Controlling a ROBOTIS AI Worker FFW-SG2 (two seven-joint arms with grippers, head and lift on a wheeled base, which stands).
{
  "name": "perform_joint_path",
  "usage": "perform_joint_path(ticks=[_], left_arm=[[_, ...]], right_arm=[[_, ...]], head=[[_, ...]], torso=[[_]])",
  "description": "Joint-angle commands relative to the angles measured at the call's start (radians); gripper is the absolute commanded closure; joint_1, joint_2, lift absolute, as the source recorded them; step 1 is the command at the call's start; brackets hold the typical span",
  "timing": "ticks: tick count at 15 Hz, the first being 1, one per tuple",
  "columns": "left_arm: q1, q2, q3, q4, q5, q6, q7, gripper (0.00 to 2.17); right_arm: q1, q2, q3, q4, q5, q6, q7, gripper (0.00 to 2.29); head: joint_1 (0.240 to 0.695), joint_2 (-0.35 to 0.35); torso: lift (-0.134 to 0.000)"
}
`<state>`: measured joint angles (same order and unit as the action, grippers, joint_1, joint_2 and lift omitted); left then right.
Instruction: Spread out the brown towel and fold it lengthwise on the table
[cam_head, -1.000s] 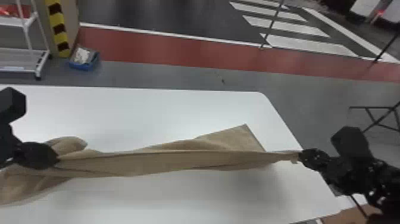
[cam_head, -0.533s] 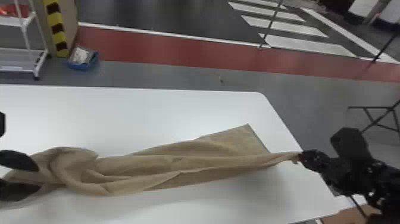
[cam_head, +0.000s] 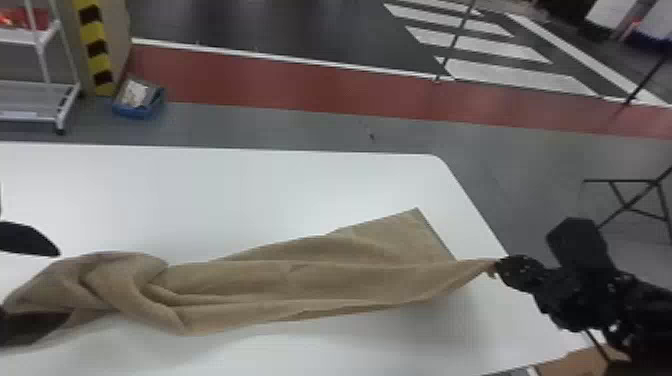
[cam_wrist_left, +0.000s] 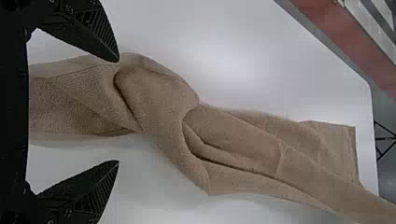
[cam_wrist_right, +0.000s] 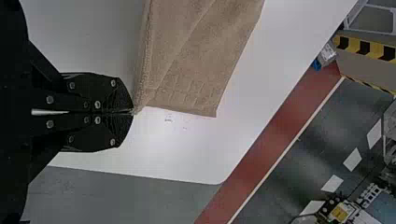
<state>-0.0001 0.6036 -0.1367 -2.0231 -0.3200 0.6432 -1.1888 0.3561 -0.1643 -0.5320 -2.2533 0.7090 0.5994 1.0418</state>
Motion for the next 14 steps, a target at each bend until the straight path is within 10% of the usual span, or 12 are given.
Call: perform_joint_path(ticks=[1,14], left_arm=[[-0.054,-0.053,-0.029,0.015,0.019,0.022,0.017,0.15],[-0.274,-0.245,-0.231,0.236,0.015,0.283,0.049,0.26]], right_arm=[[0.001,0.006,0.009,0.0,0.009,-0.002,0.001,1.57],[0.003,0.023,0.04,0.014,0.055,-0.005,0.004,1.57]], head=[[0.695,-0.319],[0.695,-0.35]], torso=[[-0.124],[-0.124]])
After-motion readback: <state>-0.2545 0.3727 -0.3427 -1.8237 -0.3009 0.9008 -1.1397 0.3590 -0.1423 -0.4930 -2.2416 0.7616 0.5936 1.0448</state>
